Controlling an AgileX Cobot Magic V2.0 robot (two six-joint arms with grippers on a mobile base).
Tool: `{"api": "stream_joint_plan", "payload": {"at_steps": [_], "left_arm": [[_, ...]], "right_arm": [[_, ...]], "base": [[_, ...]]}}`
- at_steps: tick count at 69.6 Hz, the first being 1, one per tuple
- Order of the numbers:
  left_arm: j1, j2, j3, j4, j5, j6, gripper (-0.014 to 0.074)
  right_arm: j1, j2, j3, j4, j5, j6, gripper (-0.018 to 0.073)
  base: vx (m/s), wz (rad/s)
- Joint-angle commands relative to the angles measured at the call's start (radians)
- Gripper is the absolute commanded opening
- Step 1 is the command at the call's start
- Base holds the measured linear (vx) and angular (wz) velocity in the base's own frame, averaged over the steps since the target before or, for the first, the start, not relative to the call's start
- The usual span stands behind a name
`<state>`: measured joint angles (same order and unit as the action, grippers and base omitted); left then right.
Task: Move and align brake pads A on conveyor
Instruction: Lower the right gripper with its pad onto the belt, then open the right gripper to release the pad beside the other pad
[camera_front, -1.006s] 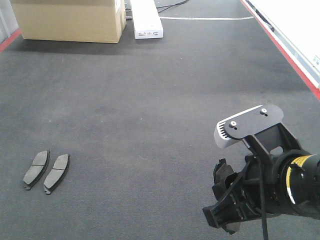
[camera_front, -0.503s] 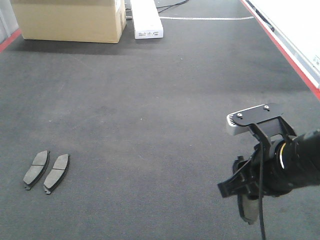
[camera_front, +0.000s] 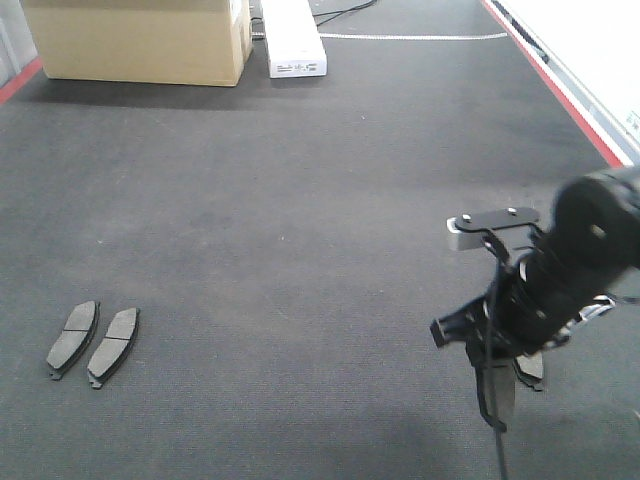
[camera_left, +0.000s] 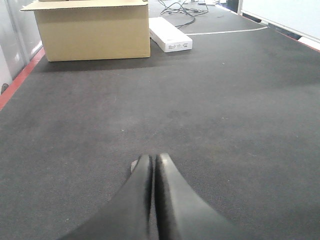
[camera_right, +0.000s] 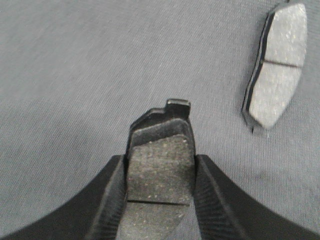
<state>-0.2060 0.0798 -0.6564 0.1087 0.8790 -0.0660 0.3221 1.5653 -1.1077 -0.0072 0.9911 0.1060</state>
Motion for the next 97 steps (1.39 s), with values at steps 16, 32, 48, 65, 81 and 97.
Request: {"api": "stream_joint_plan", "payload": {"at_steps": [16,32,48,65,81,97], "left_arm": [[-0.002,0.019,-0.017,0.001,-0.073,0.0,-0.0007],[-0.002,0.019,-0.017,0.001,-0.073,0.0,-0.0007],[-0.002,0.019,-0.017,0.001,-0.072,0.0,-0.0006],[-0.002,0.019,-0.017,0.001,-0.072,0.0,-0.0006],[-0.002,0.019,-0.017,0.001,-0.072,0.0,-0.0006],[-0.002,0.019,-0.017,0.001,-0.072,0.0,-0.0006]], "right_arm": [[-0.055,0.17,-0.172,-0.003,0.051,-0.023,-0.0011],[-0.056,0.288,-0.268,-0.038,0.109,-0.03,-0.0011],[-0.093,0.367,-0.326,-0.034,0.112,-0.032,-0.0011],[-0.102,0.399,-0.345,-0.036,0.092,-0.034,-0.0009],[-0.102,0.401,-0.345,-0.035,0.081,-0.056,0.0029],[-0.102,0.401,-0.345,-0.021,0.07,-0.055,0.0274]], "base": [[0.0,0.0],[0.0,0.0],[0.0,0.0],[0.0,0.0],[0.0,0.0],[0.0,0.0]]}}
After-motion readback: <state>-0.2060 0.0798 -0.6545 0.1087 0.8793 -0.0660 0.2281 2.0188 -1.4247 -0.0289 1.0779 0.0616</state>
